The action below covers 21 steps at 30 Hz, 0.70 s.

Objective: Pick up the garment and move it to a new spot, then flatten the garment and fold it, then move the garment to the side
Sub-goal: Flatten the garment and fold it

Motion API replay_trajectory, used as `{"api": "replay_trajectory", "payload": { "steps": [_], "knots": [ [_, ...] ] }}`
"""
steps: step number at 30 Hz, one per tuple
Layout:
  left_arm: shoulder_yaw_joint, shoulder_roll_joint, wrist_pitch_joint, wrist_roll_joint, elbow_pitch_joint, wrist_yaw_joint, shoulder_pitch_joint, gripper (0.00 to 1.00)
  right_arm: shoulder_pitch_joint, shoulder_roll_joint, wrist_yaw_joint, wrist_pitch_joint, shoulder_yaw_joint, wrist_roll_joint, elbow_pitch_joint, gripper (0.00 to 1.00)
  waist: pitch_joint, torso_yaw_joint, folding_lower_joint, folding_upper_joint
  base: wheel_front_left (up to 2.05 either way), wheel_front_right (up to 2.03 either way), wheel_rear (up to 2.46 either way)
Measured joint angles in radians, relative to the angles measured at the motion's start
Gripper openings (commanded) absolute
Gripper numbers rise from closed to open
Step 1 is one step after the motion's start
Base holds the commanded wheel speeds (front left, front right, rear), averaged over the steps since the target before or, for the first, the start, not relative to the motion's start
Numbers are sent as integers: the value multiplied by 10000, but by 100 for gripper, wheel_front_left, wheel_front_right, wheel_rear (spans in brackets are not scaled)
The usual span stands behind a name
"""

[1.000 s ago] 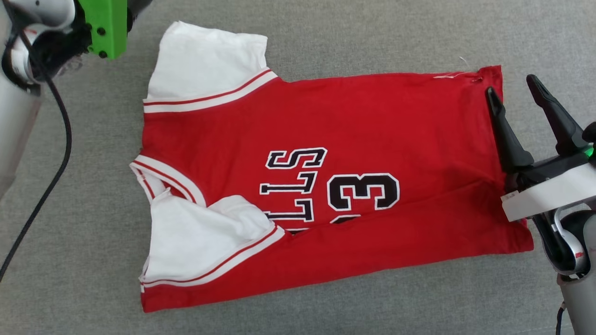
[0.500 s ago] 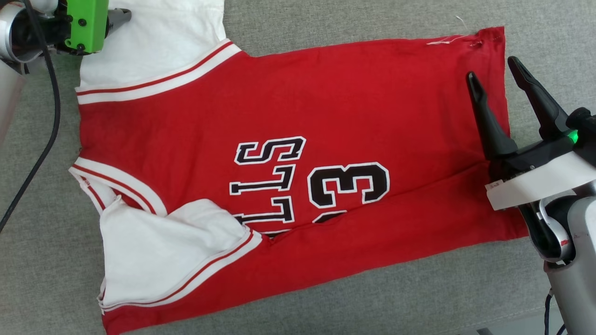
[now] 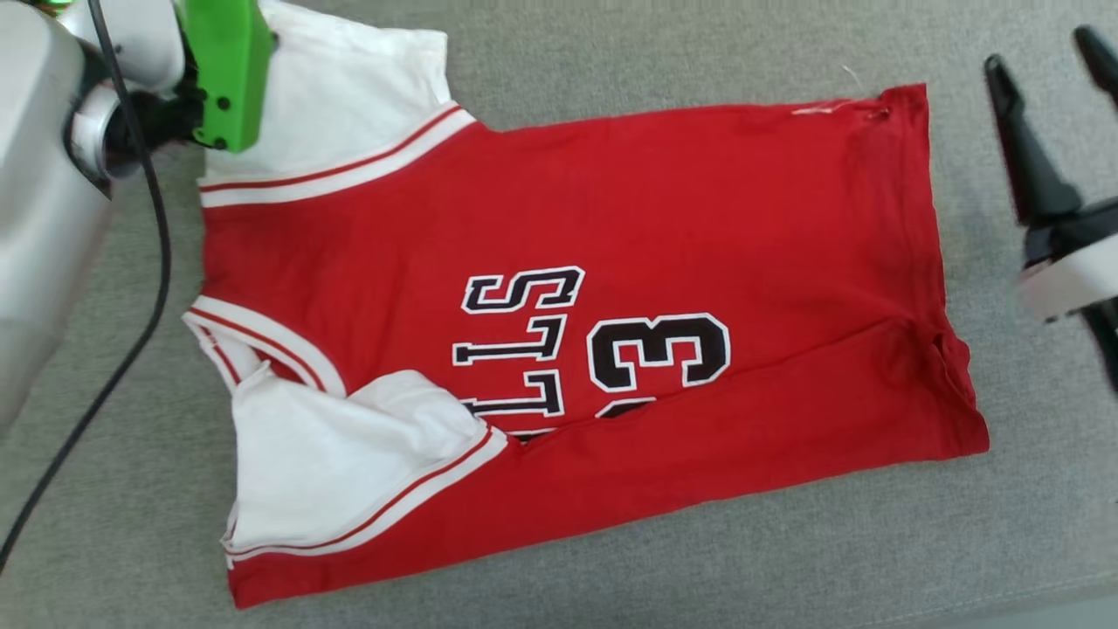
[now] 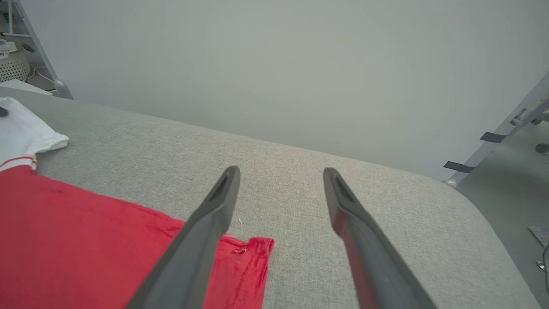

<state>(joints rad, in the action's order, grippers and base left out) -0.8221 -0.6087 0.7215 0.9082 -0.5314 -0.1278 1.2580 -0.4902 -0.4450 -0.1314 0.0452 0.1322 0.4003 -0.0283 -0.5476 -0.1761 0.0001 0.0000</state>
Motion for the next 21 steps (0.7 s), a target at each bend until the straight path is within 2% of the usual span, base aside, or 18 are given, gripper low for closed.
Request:
{"api": "replay_trajectory", "payload": {
  "steps": [4,13,16,21],
  "knots": [
    [-268,-148,-857,0,851,-2,-403,0,-645,-796,0,-1262,94,257,284,100,438,236,0,0,0,0,0],
    [-562,-443,-1862,-146,2196,4,-1243,0,-1948,-2096,0,-5348,1170,2474,1848,100,1037,998,-1,0,0,0,0],
    [-594,-499,-1988,-194,2522,100,-1319,0,-2240,-2234,0,-6280,1576,2980,2452,100,1068,1227,-1,0,0,0,0],
    [-587,-489,-2096,-221,2961,209,-1332,0,-2782,-2071,0,-6809,2038,3285,3388,100,835,1457,-1,1,0,0,0]
  ]
}}
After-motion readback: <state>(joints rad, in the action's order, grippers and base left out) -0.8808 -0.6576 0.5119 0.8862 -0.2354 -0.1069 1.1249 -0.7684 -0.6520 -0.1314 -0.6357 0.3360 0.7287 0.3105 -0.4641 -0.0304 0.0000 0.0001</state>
